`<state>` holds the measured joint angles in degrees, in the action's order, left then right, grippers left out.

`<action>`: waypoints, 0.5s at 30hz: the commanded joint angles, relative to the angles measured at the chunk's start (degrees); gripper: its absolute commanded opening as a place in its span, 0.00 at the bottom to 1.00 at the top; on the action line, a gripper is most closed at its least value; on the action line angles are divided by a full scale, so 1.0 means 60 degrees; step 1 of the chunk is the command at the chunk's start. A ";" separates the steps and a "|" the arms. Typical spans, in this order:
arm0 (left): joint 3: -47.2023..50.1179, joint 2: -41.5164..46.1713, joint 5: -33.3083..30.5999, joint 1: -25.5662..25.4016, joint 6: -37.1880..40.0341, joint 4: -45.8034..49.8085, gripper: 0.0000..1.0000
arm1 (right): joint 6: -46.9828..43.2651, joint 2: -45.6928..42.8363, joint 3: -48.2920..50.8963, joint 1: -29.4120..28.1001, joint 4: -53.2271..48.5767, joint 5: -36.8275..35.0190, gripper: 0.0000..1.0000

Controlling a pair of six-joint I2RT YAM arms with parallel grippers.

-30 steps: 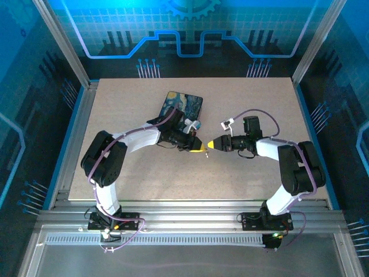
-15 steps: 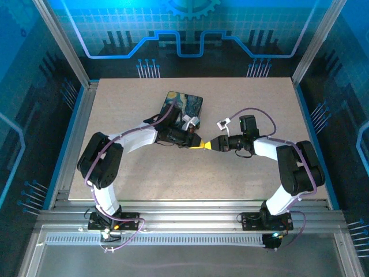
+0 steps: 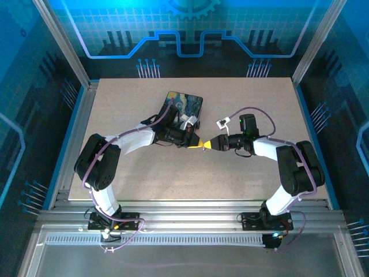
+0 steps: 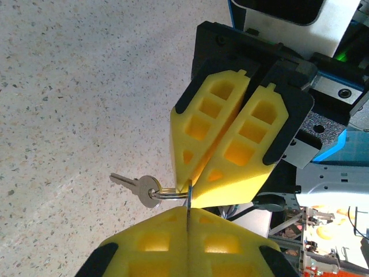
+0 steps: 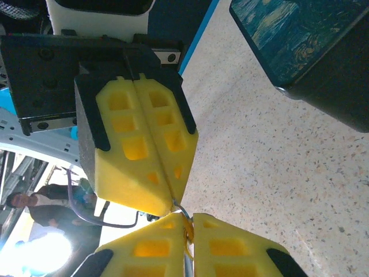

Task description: Unlock the padlock with the key

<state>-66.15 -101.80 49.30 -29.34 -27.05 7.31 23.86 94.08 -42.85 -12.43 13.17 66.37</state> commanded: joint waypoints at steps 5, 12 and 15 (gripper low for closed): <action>0.0193 0.0294 0.0397 -0.0026 -0.0277 -0.0714 0.00 | 0.1112 -0.0332 0.0071 -0.0172 0.1094 0.0078 0.05; -0.0174 -0.0042 -0.0169 -0.0031 -0.0284 -0.0316 0.11 | 0.2658 -0.0519 0.0568 -0.0096 0.2107 -0.0838 0.00; -0.0487 -0.0225 -0.0547 0.0009 -0.0231 -0.0059 0.21 | 0.2719 -0.0290 0.0495 0.0035 0.1445 -0.1161 0.00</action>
<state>-66.19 -101.80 47.64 -28.99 -28.51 5.74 37.19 92.01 -39.94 -12.43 21.69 62.52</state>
